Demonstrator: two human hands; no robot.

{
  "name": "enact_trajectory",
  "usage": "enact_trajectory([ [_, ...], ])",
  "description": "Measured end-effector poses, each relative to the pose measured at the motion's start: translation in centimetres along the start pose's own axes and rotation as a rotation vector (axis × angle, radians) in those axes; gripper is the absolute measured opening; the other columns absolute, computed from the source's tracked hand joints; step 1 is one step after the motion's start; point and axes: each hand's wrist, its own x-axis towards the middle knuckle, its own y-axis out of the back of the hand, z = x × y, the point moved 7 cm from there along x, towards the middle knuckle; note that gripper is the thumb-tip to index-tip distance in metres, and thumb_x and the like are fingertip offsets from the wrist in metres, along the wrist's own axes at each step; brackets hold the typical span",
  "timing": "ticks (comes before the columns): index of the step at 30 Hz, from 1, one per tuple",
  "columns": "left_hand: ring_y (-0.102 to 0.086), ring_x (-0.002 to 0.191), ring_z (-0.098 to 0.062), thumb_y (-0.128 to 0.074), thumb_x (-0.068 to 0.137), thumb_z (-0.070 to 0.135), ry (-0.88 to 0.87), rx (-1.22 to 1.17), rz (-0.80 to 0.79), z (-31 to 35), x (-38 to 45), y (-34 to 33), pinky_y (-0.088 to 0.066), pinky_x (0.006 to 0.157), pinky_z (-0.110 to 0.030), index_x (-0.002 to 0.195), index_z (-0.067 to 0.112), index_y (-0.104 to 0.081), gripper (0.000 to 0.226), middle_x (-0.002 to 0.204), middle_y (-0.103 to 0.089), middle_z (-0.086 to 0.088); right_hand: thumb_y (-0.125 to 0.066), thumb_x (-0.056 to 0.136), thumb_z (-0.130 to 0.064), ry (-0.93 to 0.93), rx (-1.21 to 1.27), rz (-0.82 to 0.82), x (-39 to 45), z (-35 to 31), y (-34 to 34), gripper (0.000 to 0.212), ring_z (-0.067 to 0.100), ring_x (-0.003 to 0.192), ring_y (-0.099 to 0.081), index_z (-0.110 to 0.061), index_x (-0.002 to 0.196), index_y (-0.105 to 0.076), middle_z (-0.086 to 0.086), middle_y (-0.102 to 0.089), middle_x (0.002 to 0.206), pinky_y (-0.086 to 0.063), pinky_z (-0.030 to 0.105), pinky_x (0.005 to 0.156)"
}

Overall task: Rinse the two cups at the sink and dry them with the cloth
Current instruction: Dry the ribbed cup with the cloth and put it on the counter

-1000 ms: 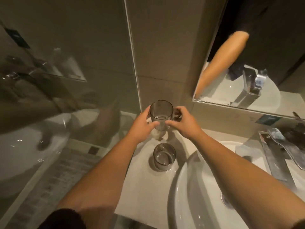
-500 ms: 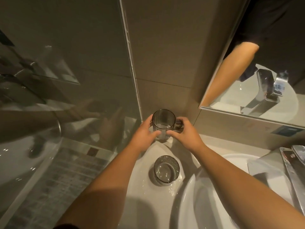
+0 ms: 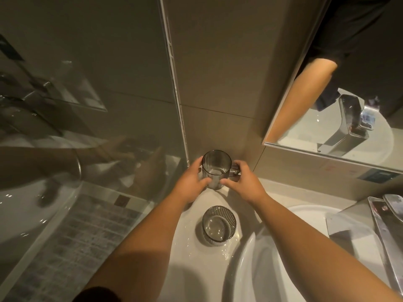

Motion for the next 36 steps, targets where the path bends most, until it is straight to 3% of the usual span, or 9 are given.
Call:
enact_trajectory([
  [5, -0.039, 0.143, -0.023, -0.067, 0.093, 0.022, 0.072, 0.057, 0.071, -0.7, -1.5, 1.3, -0.034, 0.117, -0.040, 0.156, 0.017, -0.024, 0.077, 0.158, -0.037, -0.007, -0.078, 0.078, -0.037, -0.010, -0.163, -0.040, -1.1, -1.0, 1.4, 0.093, 0.027, 0.131, -0.046, -0.010, 0.150, -0.024, 0.012, -0.044, 0.147, -0.037, 0.036, 0.107],
  [10, -0.051, 0.124, -0.014, -0.050, 0.102, 0.034, 0.183, -0.221, 0.187, -1.7, -6.8, 1.3, -0.037, 0.100, -0.028, 0.150, 0.017, -0.036, 0.053, 0.149, -0.050, -0.005, -0.066, 0.089, -0.037, 0.026, -0.275, 0.026, -5.7, -3.2, 4.3, 0.065, 0.027, 0.127, -0.051, -0.010, 0.142, -0.041, 0.013, -0.049, 0.143, -0.042, 0.040, 0.105],
  [15, -0.050, 0.132, -0.020, -0.042, 0.103, 0.043, 0.252, -0.333, 0.127, -4.3, -12.5, -1.4, -0.037, 0.115, -0.050, 0.135, 0.027, -0.052, 0.037, 0.142, -0.055, -0.003, -0.071, 0.082, -0.047, 0.119, -0.460, -0.207, -12.9, -3.5, 2.5, 0.080, 0.022, 0.131, -0.046, -0.012, 0.146, -0.038, 0.008, -0.045, 0.147, -0.036, 0.033, 0.109],
  [18, -0.046, 0.135, -0.017, -0.041, 0.103, 0.046, 0.236, -0.318, 0.045, -5.1, -14.4, -2.5, -0.034, 0.117, -0.049, 0.142, 0.028, -0.047, 0.043, 0.145, -0.051, 0.004, -0.072, 0.081, -0.045, 0.132, -0.575, -0.310, -14.6, -3.1, 0.3, 0.088, 0.024, 0.135, -0.040, -0.012, 0.150, -0.028, 0.010, -0.040, 0.150, -0.031, 0.029, 0.107],
  [23, -0.055, 0.125, -0.032, -0.048, 0.082, 0.064, 0.218, -0.265, -0.028, -4.5, -15.3, -3.2, -0.042, 0.107, -0.052, 0.138, 0.037, -0.049, 0.063, 0.134, -0.062, -0.006, -0.077, 0.075, -0.033, 0.120, -0.549, -0.303, -14.2, -3.9, -0.9, 0.069, 0.027, 0.114, -0.053, -0.017, 0.134, -0.046, 0.010, -0.056, 0.128, -0.043, 0.033, 0.093],
  [27, -0.057, 0.125, -0.005, -0.055, 0.089, 0.039, 0.137, -0.269, -0.113, -2.9, -15.2, -4.1, -0.044, 0.109, -0.034, 0.139, 0.036, -0.045, 0.052, 0.136, -0.060, 0.009, -0.077, 0.072, -0.022, 0.125, -0.473, -0.267, -13.9, -4.1, -1.2, 0.053, 0.026, 0.103, -0.058, -0.017, 0.120, -0.056, 0.007, -0.064, 0.115, -0.045, 0.033, 0.086],
  [31, -0.054, 0.123, 0.003, -0.054, 0.087, 0.033, 0.124, -0.253, -0.108, -2.2, -15.6, -4.0, -0.042, 0.102, -0.021, 0.146, 0.030, -0.040, 0.061, 0.139, -0.057, 0.010, -0.078, 0.069, -0.017, 0.112, -0.358, -0.209, -14.6, -4.4, -1.0, 0.049, 0.022, 0.095, -0.059, -0.018, 0.115, -0.060, 0.005, -0.066, 0.108, -0.048, 0.033, 0.084],
  [33, -0.051, 0.120, 0.014, -0.053, 0.086, 0.031, 0.098, -0.234, -0.074, -1.3, -16.1, -3.2, -0.040, 0.096, -0.009, 0.144, 0.034, -0.041, 0.060, 0.136, -0.057, 0.017, -0.079, 0.069, -0.019, 0.130, -0.310, -0.170, -15.3, -5.2, -0.4, 0.049, 0.019, 0.092, -0.060, -0.020, 0.114, -0.060, 0.001, -0.064, 0.103, -0.051, 0.037, 0.087],
  [36, -0.051, 0.113, 0.021, -0.054, 0.088, 0.018, 0.043, -0.243, -0.027, 1.3, -16.9, -1.4, -0.040, 0.084, 0.001, 0.124, 0.055, -0.048, 0.053, 0.122, -0.059, 0.034, -0.080, 0.072, -0.024, 0.181, -0.258, -0.101, -16.3, -7.1, 1.1, 0.053, 0.015, 0.095, -0.061, -0.021, 0.121, -0.059, -0.001, -0.062, 0.107, -0.052, 0.030, 0.089],
])
